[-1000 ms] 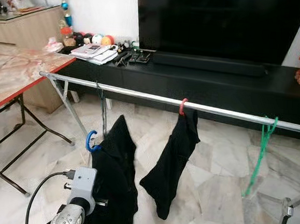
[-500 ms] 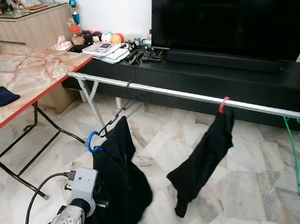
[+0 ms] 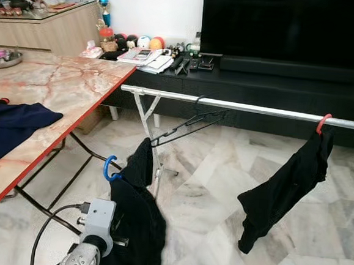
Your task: Hang hanger
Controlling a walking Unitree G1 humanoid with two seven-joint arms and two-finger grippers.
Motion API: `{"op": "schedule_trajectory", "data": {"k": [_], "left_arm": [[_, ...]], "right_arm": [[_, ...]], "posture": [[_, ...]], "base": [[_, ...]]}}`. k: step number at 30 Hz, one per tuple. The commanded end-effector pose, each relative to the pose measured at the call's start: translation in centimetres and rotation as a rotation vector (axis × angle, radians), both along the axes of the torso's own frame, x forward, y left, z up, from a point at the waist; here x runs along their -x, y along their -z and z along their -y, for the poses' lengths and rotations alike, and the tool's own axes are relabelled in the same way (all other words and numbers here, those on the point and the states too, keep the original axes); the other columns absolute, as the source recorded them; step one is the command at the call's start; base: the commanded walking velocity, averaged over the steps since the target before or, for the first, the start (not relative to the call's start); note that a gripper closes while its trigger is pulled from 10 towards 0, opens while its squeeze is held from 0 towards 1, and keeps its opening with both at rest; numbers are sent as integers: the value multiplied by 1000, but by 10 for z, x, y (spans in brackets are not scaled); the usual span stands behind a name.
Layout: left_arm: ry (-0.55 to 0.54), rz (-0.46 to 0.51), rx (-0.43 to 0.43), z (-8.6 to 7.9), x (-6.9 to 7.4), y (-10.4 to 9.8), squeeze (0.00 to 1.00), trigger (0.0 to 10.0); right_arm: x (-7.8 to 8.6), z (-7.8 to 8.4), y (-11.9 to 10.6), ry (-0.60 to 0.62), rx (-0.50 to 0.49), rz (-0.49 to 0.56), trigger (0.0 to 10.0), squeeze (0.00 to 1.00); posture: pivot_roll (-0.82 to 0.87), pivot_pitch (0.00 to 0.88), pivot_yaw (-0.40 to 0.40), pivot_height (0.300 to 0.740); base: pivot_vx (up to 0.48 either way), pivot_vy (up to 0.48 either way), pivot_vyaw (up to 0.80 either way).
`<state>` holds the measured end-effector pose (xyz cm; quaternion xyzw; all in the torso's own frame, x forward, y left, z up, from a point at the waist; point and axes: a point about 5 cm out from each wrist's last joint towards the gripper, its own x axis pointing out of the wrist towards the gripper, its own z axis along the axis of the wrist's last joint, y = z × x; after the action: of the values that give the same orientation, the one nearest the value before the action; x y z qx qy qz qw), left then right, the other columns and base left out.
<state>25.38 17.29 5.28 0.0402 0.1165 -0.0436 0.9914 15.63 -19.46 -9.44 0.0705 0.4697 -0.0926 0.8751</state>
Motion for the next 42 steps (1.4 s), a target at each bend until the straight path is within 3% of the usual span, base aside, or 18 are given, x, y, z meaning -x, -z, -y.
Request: {"op": "schedule_trajectory", "data": {"k": [1, 13, 20, 30, 42], "left_arm": [[-8, 44, 0, -4, -1, -8, 0, 10000], [-6, 51, 36, 1, -1, -9, 0, 10000], [-1, 52, 43, 1, 0, -9, 0, 10000], [-1, 51, 43, 1, 0, -9, 0, 10000], [-7, 51, 49, 3, 0, -9, 0, 10000]], "right_arm": [[0, -6, 1, -10, -12, -5, 10000, 0], [-6, -13, 0, -29, -10, -4, 10000, 0], [-8, -6, -2, -5, -4, 9, 10000, 0], [-5, -4, -1, 5, -7, 0, 10000, 0], [-8, -3, -3, -5, 1, 12, 10000, 0]], "posture": [[74, 46, 48, 740], [82, 48, 40, 740], [81, 48, 41, 740], [82, 50, 41, 740], [81, 50, 33, 740]], "base": [[0, 0, 0], [0, 0, 0], [0, 0, 0], [-250, 0, -401], [-298, 0, 0]]}}
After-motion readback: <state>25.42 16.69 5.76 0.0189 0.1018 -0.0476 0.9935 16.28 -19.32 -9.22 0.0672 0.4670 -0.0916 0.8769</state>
